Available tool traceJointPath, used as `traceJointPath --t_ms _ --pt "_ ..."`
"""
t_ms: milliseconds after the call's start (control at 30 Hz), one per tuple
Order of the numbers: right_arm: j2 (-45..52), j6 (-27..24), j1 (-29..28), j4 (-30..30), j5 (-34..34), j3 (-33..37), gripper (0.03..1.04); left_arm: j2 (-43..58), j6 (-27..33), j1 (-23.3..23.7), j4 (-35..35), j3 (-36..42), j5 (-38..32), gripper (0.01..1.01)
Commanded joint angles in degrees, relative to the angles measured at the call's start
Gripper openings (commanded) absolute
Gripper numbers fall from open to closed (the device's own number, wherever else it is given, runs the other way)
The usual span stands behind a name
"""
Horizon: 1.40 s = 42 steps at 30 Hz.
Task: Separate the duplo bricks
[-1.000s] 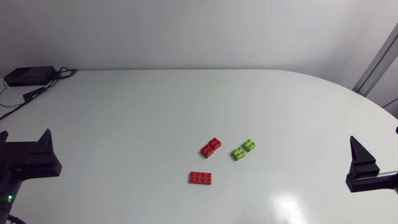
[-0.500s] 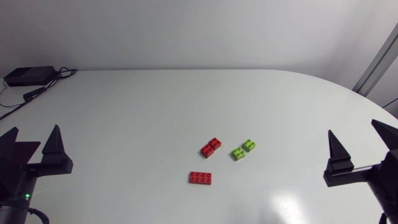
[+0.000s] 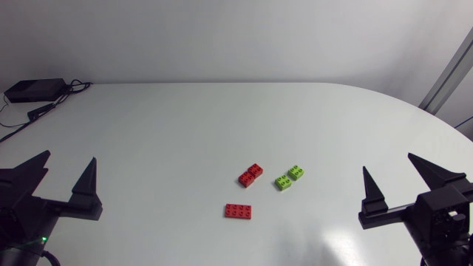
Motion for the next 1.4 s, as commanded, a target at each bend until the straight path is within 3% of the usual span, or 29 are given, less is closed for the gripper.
traceJointPath --t_ms 0,300,467,567,600,700,800,900,1367 --pt "-0.38 1.16 0.32 0.47 0.09 -2.21 1.0 -1.04 0.94 0.42 -0.36 -1.32 0.76 0.984" --pt "-0.21 1.42 -0.82 2.14 -0.35 -3.36 1.0 -1.04 0.85 2.26 -1.77 -1.32 0.85 0.984" --pt "-0.3 1.51 -5.57 1.97 -0.96 -3.36 1.0 -1.04 0.85 2.88 -1.77 -1.32 0.85 0.984" --pt "-0.47 1.51 -12.34 -0.49 -15.73 -3.27 1.0 -1.04 0.85 3.05 -1.77 -1.32 0.85 0.984" --pt "-0.38 1.95 -14.53 -0.76 -16.87 -3.18 1.0 -1.04 0.94 3.05 -1.86 -1.32 0.85 0.984" --pt "-0.47 6.78 -18.14 -0.4 -17.84 -3.18 1.0 -1.04 0.32 3.23 -1.77 -1.32 0.94 0.984" --pt "-0.47 14.87 -20.07 -0.32 -17.75 -3.18 1.0 -1.04 -1.44 3.84 -1.77 -1.32 0.85 0.984" --pt "-0.47 22.43 -21.48 -0.32 -17.75 -3.18 1.0 -0.95 -6.36 6.31 -1.86 -1.32 0.85 0.984" --pt "-0.38 22.43 -22.0 -0.4 -17.05 -3.18 1.0 0.89 -14.18 9.12 -1.86 -1.32 1.29 0.984"
